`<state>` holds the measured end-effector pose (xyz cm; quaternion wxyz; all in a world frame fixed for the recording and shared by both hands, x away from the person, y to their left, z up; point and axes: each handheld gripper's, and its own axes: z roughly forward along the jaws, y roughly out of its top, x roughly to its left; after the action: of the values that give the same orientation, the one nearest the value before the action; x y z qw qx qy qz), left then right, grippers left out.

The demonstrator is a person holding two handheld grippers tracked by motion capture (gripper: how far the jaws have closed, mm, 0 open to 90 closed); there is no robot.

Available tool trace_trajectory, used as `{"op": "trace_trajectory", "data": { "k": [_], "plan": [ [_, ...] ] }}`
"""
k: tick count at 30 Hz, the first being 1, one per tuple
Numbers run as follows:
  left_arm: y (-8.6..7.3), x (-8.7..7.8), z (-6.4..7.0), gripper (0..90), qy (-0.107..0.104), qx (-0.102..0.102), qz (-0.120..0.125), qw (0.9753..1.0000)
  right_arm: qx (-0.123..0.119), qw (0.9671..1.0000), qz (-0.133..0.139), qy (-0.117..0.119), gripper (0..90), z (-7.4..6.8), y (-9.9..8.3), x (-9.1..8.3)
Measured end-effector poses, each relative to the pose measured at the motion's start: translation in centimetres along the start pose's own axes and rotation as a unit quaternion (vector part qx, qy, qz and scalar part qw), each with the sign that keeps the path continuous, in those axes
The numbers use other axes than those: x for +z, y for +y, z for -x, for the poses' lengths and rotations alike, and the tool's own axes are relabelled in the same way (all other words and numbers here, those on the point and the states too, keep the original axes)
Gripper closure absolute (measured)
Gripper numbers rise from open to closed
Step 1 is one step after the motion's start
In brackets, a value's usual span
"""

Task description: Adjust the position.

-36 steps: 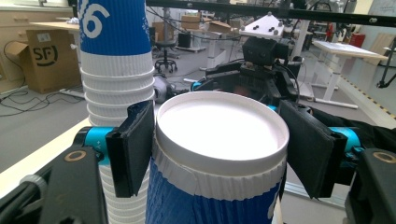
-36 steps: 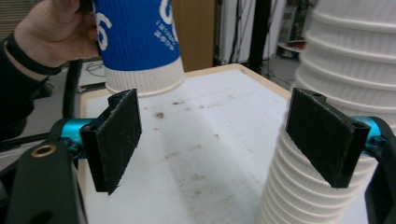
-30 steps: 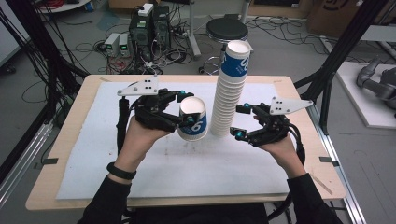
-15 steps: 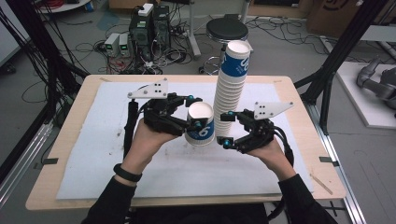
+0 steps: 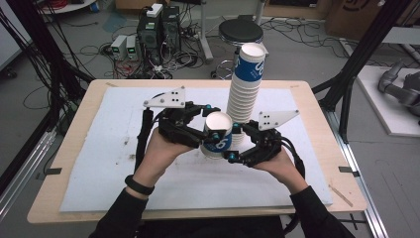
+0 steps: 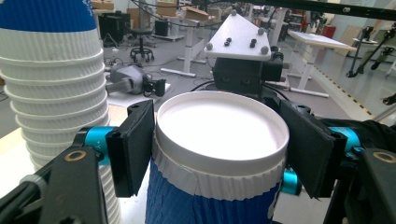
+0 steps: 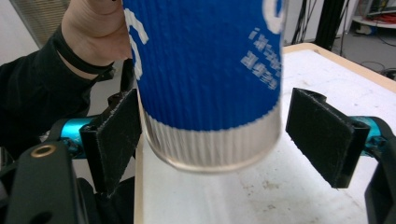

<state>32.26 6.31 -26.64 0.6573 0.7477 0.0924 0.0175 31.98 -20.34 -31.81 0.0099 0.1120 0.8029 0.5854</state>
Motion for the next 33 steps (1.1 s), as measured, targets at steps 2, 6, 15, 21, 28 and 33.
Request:
{"op": "trace_trajectory", "data": {
  "k": [2, 6, 15, 21, 28, 33],
  "plan": [
    [0.0, 0.2, 0.1, 29.5, -0.004, -0.001, 0.000, 1.0000, -0.002, 1.0000, 0.000, 0.003, 18.4, -0.1, 0.0, 0.2],
    [-0.1, 0.6, 0.3, 29.6, -0.006, 0.002, -0.001, 1.0000, 0.006, 0.9999, 0.000, 0.012, 18.4, -0.2, 0.0, 0.6],
    [-0.3, 1.0, 0.4, 29.7, -0.009, 0.000, 0.002, 1.0000, 0.015, 0.9998, 0.004, 0.012, 14.9, -0.2, 0.0, 0.7],
    [-0.3, 1.2, 0.4, 29.8, -0.012, -0.004, 0.006, 0.9999, 0.014, 0.9998, -0.002, 0.015, 14.9, -0.3, 0.0, 1.0],
    [-0.4, 1.2, 0.3, 29.8, -0.012, -0.006, 0.005, 0.9999, 0.008, 0.9998, -0.010, 0.013, 18.4, -0.2, 0.0, 0.9],
    [-0.4, 1.1, 0.1, 29.5, -0.015, -0.007, -0.006, 0.9999, -0.001, 0.9997, -0.022, 0.009, 19.9, -0.1, 0.1, 0.8]
  ]
}}
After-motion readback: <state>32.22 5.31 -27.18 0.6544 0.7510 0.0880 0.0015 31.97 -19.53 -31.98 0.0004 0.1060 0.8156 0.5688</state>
